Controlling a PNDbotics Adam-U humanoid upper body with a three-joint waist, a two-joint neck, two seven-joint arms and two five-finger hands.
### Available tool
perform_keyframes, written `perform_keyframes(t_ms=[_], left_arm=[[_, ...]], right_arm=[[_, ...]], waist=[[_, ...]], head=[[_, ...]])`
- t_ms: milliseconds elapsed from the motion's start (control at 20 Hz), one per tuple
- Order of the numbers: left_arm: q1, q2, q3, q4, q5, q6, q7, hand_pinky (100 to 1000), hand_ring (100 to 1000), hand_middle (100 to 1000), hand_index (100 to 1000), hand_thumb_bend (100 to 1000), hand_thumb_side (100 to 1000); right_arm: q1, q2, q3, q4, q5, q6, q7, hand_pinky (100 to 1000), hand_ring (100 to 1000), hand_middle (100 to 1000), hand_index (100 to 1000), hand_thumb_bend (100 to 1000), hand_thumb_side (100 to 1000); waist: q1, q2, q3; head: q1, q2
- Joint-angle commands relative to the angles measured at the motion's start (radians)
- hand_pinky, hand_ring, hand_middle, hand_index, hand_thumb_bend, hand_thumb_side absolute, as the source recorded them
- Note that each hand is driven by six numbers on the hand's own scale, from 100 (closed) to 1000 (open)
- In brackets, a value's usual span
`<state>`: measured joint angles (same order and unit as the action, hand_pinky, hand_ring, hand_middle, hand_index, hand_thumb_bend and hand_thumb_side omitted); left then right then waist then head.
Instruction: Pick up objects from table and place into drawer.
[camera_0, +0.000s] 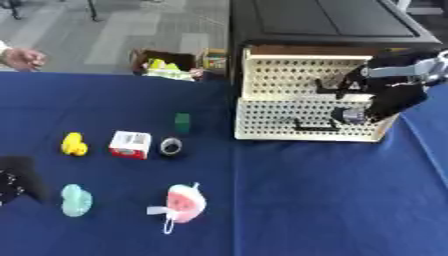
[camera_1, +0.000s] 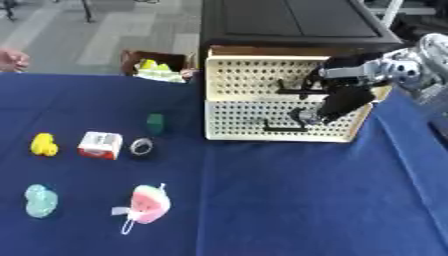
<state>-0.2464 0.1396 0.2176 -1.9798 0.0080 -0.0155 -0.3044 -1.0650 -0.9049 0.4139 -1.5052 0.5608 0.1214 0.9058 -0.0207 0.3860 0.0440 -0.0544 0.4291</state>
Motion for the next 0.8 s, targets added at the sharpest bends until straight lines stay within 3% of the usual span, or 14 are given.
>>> perform_keyframes(t_ms=[50, 800], left_arm=[[-0.006, 0.012, -0.002, -0.02, -0.004, 0.0, -0.001, 469, 489, 493, 697, 100, 1000], [-0.01, 0.014, -0.003, -0.02, -0.001, -0.001, 0.001, 471, 489, 494, 697, 100, 1000]], right_arm=[[0.0, -0.04, 0.002, -0.026, -0.029, 0.003, 0.001, 188, 194, 221, 826, 267, 793], [0.105, -0.127, -0.008, -0.165, -0.079, 0.034, 0.001, 178, 191, 221, 830, 269, 797]], waist=[[0.001, -0.023, -0.001], [0.002, -0.026, -0.005]], head=[[0.003, -0.008], [0.002, -0.008]])
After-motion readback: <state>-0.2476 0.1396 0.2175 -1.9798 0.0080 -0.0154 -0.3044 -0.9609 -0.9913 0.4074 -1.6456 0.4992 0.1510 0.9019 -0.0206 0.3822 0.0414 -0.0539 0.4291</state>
